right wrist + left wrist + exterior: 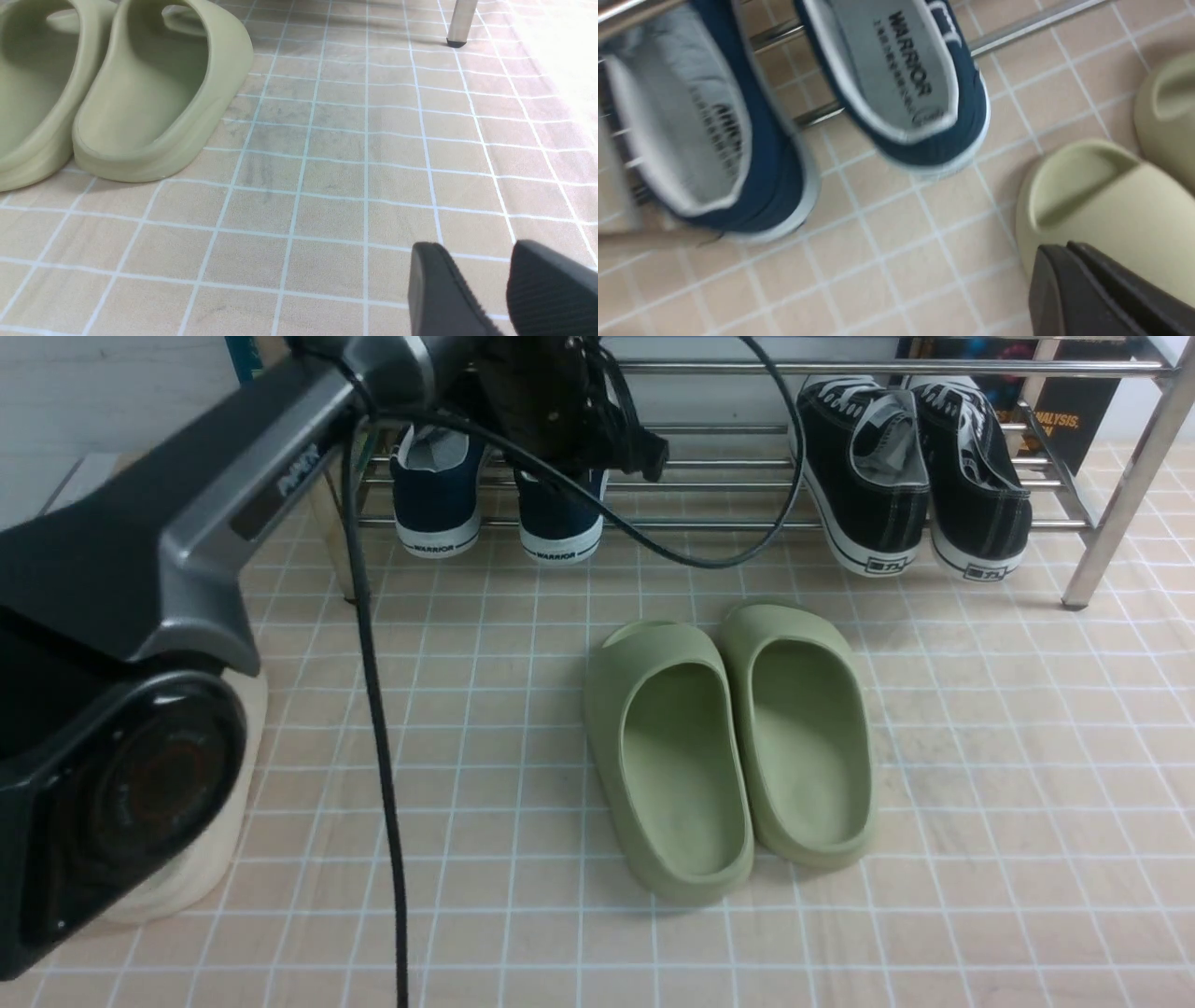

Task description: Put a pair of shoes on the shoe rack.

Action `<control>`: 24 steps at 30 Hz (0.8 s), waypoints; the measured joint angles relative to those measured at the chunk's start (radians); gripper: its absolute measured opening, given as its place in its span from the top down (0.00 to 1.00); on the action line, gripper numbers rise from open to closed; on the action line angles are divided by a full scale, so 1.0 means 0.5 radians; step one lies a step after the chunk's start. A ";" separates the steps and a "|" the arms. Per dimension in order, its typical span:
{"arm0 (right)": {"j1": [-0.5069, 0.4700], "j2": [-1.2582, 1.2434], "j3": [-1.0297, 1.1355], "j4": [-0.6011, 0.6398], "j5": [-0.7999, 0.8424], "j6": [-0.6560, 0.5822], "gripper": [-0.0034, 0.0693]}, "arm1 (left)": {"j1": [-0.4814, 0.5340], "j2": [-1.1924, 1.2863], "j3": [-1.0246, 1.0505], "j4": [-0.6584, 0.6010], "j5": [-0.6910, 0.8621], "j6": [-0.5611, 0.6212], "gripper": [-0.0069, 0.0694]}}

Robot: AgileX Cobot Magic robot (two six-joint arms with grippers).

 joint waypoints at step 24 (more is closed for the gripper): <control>0.000 0.000 0.000 0.000 0.000 0.000 0.62 | 0.000 -1.893 1.039 -0.269 -0.586 0.495 0.86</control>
